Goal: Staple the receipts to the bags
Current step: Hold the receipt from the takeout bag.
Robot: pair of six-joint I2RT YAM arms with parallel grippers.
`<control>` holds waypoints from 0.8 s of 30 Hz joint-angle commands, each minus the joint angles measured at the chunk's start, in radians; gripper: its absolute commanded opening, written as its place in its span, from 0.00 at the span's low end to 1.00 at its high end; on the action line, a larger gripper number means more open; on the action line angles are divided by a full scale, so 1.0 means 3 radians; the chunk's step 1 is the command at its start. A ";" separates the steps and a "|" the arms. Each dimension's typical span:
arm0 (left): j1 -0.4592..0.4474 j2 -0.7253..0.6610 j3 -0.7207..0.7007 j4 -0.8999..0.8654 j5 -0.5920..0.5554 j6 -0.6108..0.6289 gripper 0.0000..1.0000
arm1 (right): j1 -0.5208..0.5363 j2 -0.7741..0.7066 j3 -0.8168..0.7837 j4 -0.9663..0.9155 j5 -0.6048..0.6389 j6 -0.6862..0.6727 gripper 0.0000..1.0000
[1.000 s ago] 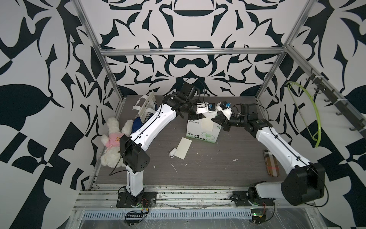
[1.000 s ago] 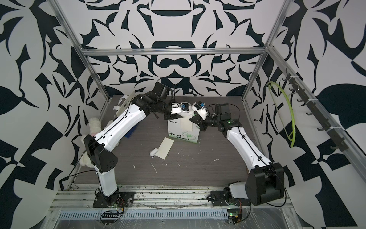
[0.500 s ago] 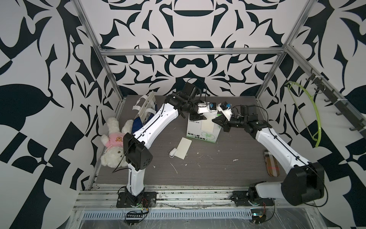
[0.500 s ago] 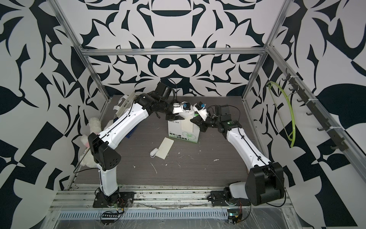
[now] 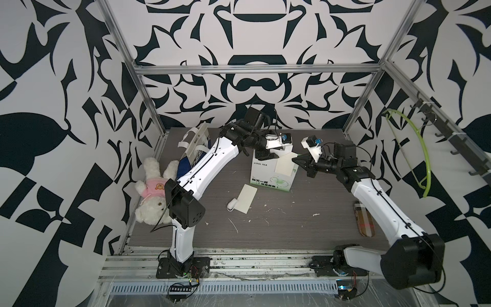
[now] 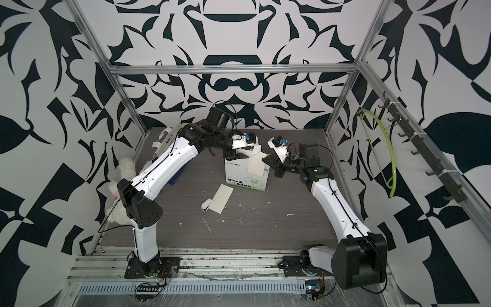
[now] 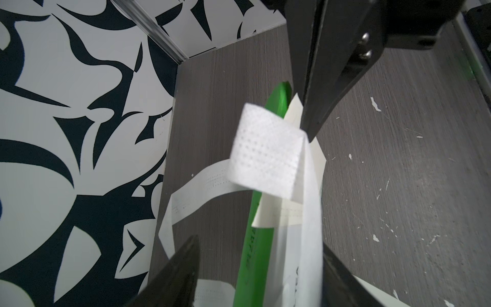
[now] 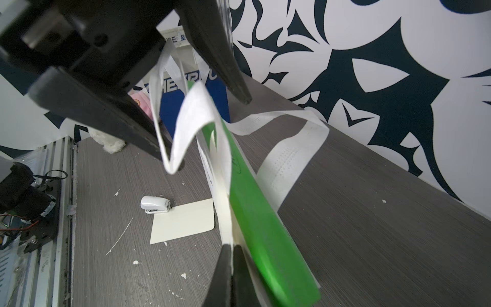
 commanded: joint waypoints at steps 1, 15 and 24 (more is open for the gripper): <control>-0.0083 0.0032 0.0119 -0.0056 -0.0064 0.0023 0.66 | -0.0007 -0.0057 -0.0039 0.0107 -0.0083 0.0053 0.00; -0.0227 0.0271 0.0385 -0.0139 -0.0225 -0.0090 0.60 | -0.0019 -0.0086 -0.0107 0.0117 -0.0015 0.0046 0.00; -0.0238 0.0343 0.0437 -0.0114 -0.0218 -0.0160 0.54 | -0.0019 -0.0095 -0.0127 0.0092 0.0040 0.0013 0.00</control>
